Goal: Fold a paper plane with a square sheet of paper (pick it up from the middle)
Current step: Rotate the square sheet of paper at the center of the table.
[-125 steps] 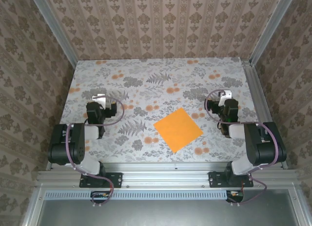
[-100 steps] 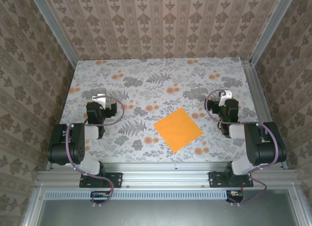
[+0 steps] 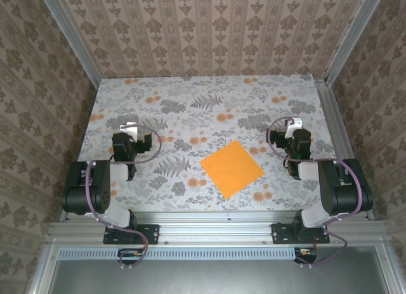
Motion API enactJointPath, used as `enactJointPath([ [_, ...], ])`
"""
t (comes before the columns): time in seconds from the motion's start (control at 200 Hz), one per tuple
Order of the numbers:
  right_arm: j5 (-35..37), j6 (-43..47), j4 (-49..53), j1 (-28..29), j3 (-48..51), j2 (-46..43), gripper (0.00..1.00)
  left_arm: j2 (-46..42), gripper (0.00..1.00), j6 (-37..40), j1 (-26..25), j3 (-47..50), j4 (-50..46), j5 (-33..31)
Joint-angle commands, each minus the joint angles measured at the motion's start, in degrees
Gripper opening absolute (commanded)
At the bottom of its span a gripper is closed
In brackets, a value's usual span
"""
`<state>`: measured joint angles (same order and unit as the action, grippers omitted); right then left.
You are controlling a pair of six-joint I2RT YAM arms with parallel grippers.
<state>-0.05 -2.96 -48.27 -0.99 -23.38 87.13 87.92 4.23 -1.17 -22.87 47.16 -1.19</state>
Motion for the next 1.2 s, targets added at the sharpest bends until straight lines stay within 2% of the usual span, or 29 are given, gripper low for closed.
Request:
enactJointPath([
  [0.0, -1.02, -0.20, -2.00, -0.32, 0.67, 0.65, 1.00, 0.10, 1.00, -1.33, 0.47, -0.68, 1.10, 1.19],
  [0.145, -1.14, -0.20, -2.50, -0.32, 1.00, 0.43, 1.00, -0.11, 1.00, -1.16, 0.38, -0.33, 1.70, 1.19],
  [0.24, -1.65, -0.05, -3.03, -0.32, 2.08, -1.65, 1.00, -3.52, 1.00, -0.35, -0.54, -0.28, -0.62, 0.12],
  [0.42, -2.65, 0.07, 10.95, -0.32, -0.08, -14.84, 1.00, -13.88, 1.00, 0.36, -3.24, -4.44, -15.00, -3.31],
  [0.52, -5.01, -0.46, 17.59, -0.32, -2.04, -19.36, 1.00, -17.49, 1.00, -2.77, -3.51, -6.06, -18.95, -2.08],
  [0.565, -6.42, -0.94, 21.10, -0.25, -3.30, -21.03, 1.00, -19.25, 1.00, -4.19, -3.58, -7.83, -23.63, -1.15],
  [0.695, -11.98, -2.45, 33.87, 0.48, -7.80, -25.62, 1.00, -22.36, 1.00, -9.80, -3.62, -15.13, -40.26, 2.85],
  [0.85, -16.26, -3.68, 49.41, 2.84, -14.39, -27.98, 1.00, -23.19, 1.00, -15.80, -3.98, -22.79, -57.10, 10.75],
  [1.055, -19.67, -3.73, 64.99, 9.20, -21.21, -26.81, 1.00, -23.85, 1.00, -22.25, -5.20, -26.06, -67.54, 21.74],
  [1.195, -19.58, -2.99, 73.77, 14.39, -25.36, -24.47, 1.00, -23.50, 1.00, -28.39, -6.50, -25.44, -69.56, 30.30],
])
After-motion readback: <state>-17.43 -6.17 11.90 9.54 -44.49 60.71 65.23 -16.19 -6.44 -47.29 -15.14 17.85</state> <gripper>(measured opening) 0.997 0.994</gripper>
